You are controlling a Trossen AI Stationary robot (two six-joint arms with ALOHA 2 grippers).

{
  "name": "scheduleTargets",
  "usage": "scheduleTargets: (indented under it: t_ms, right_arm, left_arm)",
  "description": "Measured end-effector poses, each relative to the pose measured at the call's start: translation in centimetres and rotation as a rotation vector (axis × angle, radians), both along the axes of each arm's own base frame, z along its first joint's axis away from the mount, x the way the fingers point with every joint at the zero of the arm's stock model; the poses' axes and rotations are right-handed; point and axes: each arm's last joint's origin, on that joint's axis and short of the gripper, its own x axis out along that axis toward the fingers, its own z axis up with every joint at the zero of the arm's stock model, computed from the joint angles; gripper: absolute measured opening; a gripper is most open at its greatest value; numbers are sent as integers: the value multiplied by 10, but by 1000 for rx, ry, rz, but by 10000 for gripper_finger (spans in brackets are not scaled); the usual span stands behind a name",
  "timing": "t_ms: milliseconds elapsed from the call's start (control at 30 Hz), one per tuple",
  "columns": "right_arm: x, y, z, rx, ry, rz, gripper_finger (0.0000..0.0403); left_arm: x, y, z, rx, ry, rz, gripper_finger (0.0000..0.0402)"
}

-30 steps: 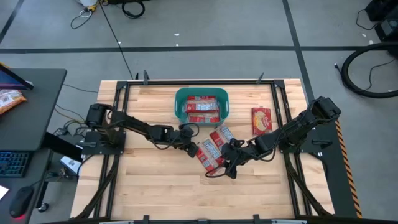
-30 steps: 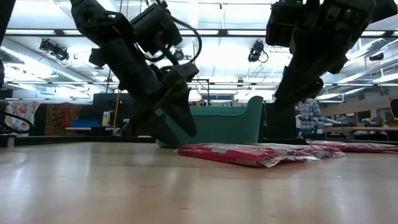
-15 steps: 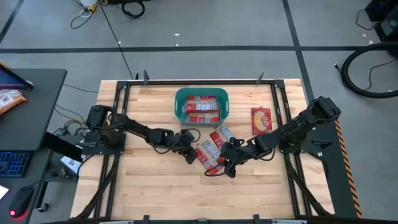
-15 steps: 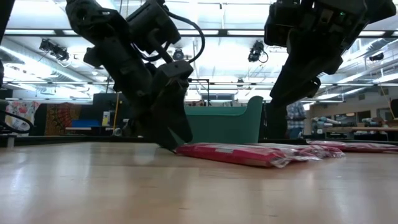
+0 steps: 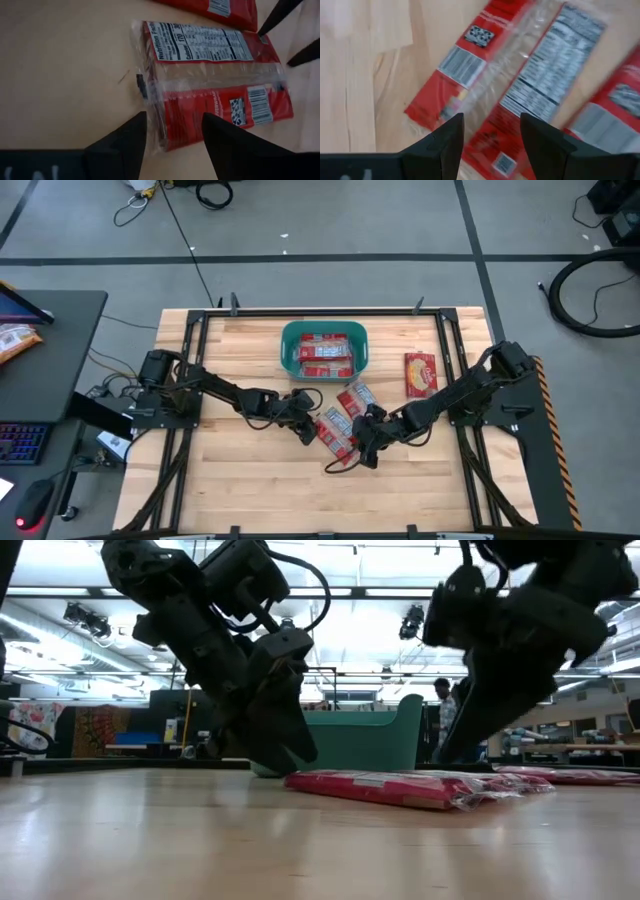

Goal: Sort popcorn bags into baskets
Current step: Put the red popcorn bag into the blue bin

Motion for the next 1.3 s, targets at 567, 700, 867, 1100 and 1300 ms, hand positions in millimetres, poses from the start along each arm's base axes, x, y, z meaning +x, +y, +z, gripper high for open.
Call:
scheduleTargets:
  t_ms: [567,700,867,1100,1300]
  right_arm:
    - [13,0,-24,-56,-14,42,198]
    - [16,-6,-26,-34,-5,42,198]
    - [18,-10,-25,-21,-7,35,198]
    - [19,-9,-25,-4,-14,42,198]
    - [19,-9,-25,6,-15,33,198]
  left_arm:
    - [-1,-4,0,-56,8,-17,194]
    - [0,-5,0,-77,5,-18,194]
    - [3,-4,4,-137,-43,-16,194]
    - [3,-5,4,-171,-38,-21,147]
    - [4,-1,4,-172,-43,-10,62]
